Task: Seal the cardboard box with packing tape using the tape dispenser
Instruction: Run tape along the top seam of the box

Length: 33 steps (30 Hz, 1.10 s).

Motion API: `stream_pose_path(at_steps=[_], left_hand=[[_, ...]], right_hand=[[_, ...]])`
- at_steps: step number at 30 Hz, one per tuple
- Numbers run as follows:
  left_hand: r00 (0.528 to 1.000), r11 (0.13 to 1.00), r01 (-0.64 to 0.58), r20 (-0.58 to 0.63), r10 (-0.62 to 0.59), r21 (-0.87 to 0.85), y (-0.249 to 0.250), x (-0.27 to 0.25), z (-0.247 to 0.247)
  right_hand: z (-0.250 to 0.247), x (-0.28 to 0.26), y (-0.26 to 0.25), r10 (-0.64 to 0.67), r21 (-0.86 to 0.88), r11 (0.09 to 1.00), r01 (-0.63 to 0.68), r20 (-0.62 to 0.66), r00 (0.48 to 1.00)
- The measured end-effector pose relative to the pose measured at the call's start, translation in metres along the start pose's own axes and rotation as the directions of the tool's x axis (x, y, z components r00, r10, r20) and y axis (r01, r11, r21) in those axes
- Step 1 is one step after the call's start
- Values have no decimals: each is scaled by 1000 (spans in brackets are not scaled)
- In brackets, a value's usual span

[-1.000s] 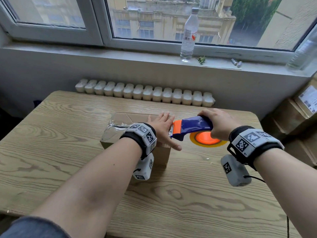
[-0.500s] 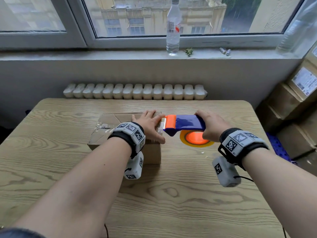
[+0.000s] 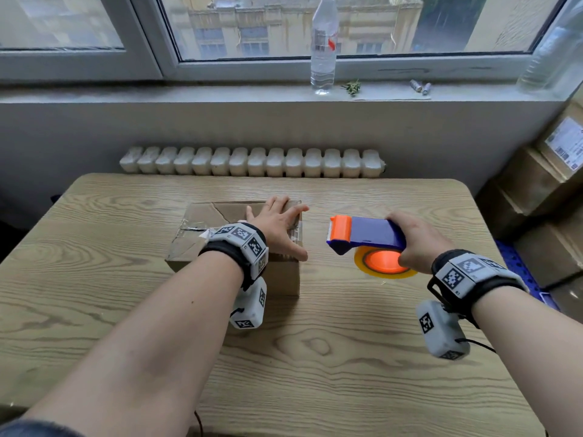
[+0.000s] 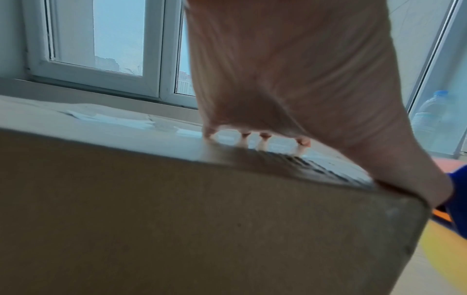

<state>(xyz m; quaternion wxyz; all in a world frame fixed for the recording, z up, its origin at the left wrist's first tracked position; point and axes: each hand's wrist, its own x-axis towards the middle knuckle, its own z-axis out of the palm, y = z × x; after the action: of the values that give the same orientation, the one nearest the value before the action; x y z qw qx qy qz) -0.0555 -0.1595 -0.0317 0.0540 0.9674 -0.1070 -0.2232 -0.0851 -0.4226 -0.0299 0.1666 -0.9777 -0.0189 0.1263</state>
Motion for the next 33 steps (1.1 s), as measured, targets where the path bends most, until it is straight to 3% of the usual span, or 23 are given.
stream_pose_path(at_steps=[4,12,21,29,33], left_hand=[[1000,1000,-8,-2,8,25,-2,0,0],[983,998,-57,-176,49,-37,-2,7,13],[989,1000,16,-145,-18,-19,5,10,18],[987,999,50,-151,-50,-6,13,9,19],[987,999,40,-154,-43,-20,11,9,20]], right_hand=[[5,4,-6,3,-59,998,-5,-34,999],[17,26,-32,-10,-168,986,9,-5,1000],[17,43,-57,-44,-255,965,55,51,998],[13,41,-63,103,-300,953,-38,201,974],[36,37,-48,171,-369,925,-96,176,969]])
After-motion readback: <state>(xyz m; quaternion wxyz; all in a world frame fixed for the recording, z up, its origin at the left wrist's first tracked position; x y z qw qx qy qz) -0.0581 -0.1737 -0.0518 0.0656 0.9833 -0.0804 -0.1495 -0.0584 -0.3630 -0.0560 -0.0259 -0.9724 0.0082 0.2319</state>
